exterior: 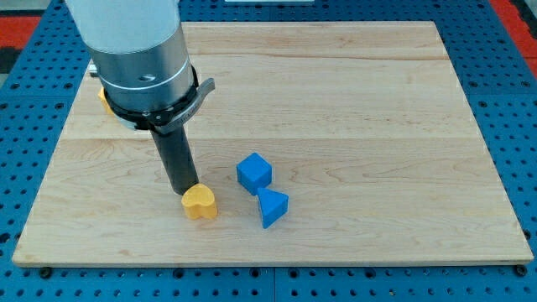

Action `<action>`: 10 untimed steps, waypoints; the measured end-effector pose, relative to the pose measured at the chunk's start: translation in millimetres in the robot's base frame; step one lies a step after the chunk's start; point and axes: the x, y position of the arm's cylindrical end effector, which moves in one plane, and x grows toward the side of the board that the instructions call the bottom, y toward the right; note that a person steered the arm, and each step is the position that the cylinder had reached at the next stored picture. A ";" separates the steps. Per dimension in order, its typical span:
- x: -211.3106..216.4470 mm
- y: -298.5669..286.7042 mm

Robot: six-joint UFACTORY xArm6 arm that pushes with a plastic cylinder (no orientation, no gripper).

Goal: Push yellow hexagon into blue blocks

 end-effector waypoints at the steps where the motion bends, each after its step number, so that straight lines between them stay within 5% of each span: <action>1: -3.2 -8.7; 3: -6.1 -10.3; 6: -73.7 -66.9; 9: -154.1 -142.1; 10: -146.2 -185.5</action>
